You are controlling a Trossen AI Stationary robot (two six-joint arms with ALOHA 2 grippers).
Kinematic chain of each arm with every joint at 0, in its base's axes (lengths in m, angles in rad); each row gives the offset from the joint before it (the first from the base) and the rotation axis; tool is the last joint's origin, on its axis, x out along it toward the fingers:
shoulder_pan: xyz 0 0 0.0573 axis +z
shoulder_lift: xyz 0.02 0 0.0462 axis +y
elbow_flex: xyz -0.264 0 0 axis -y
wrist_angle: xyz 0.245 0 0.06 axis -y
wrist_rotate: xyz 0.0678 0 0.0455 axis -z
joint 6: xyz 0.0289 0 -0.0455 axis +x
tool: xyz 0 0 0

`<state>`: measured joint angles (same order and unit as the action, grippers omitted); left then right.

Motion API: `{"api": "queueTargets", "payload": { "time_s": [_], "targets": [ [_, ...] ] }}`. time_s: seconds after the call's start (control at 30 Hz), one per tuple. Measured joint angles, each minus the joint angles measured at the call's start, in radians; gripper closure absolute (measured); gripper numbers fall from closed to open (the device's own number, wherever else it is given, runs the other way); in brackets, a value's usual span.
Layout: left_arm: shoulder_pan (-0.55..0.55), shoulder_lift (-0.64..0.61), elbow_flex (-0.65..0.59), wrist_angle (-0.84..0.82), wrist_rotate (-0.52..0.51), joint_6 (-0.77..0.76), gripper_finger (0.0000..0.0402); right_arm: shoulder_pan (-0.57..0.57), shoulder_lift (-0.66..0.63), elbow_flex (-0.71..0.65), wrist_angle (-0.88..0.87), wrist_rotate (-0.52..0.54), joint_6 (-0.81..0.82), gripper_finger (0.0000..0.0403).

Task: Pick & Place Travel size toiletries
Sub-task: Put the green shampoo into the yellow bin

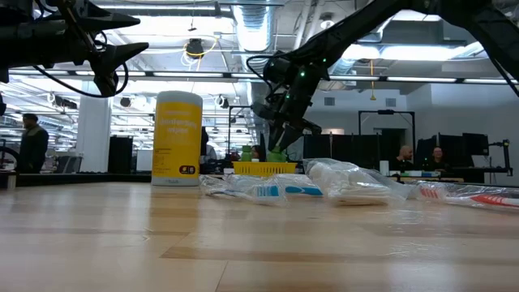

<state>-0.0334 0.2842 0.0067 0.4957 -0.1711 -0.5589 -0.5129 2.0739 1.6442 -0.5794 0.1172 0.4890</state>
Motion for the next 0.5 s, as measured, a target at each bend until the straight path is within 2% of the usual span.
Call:
{"api": "queueTargets", "payload": {
  "time_s": [0.1,0.5],
  "targets": [
    [0.000,0.000,0.000,0.000,0.000,0.000,0.0230,-0.001,0.010,0.001,0.001,-0.045,0.000,0.0302],
    [0.000,0.000,0.000,0.002,0.000,0.000,0.0230,0.001,0.026,0.048,-0.018,-0.045,-0.001,0.0295]
  ]
}}
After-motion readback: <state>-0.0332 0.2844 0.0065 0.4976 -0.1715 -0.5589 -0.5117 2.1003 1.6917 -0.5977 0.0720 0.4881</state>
